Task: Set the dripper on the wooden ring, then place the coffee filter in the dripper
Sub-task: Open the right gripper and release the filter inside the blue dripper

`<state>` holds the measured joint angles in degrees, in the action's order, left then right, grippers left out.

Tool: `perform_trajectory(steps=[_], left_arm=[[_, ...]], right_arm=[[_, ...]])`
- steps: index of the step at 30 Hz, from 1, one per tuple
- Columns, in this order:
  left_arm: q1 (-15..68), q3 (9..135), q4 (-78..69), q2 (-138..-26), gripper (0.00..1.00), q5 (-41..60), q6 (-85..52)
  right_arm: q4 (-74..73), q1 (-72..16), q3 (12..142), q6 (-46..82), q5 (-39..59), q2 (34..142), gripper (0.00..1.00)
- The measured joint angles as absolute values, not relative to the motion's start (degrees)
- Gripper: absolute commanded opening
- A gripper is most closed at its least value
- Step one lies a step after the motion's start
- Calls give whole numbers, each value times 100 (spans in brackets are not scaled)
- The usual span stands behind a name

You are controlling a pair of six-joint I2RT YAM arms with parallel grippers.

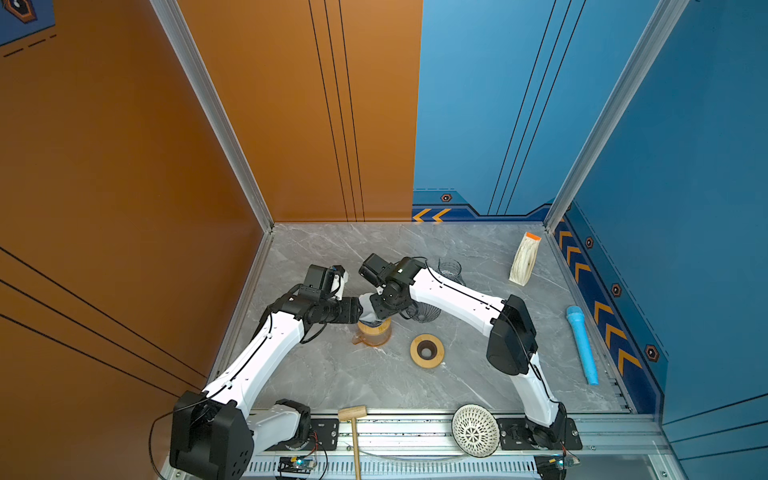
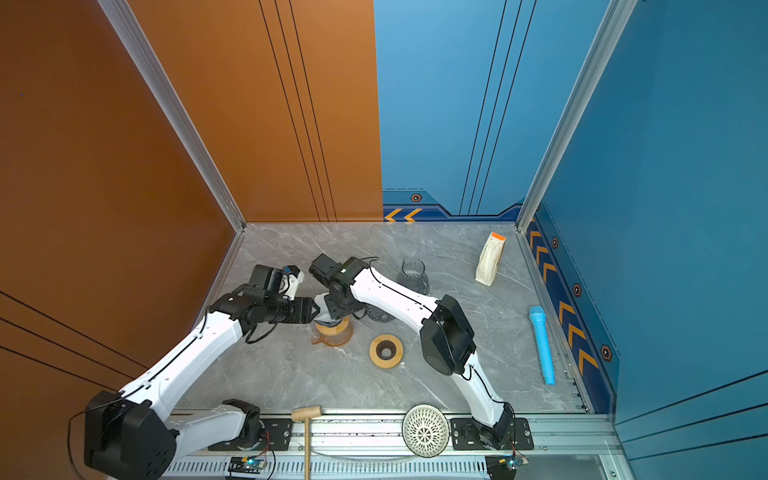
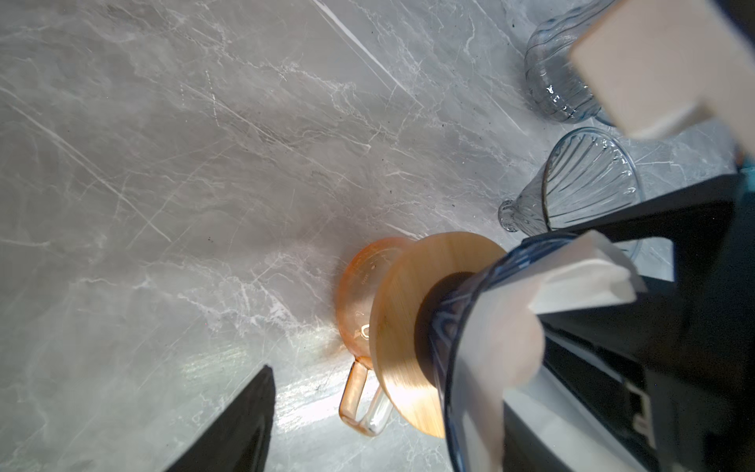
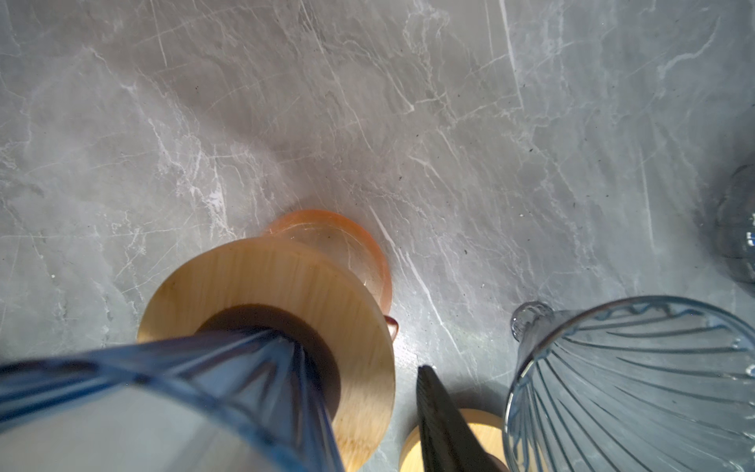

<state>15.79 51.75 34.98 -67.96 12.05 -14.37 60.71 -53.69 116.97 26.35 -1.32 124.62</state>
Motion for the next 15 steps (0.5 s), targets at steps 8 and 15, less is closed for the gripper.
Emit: perform_trajectory(steps=[8, 15], left_arm=[[1579, 5177, 3498, -6799, 72, 1205, -1437], [1579, 5192, 3498, -6794, 73, 1208, -1437]], right_arm=[[6136, -5367, 11828, 2633, -115, 12466, 42], [6171, -5367, 11942, 2611, -106, 12462, 48]])
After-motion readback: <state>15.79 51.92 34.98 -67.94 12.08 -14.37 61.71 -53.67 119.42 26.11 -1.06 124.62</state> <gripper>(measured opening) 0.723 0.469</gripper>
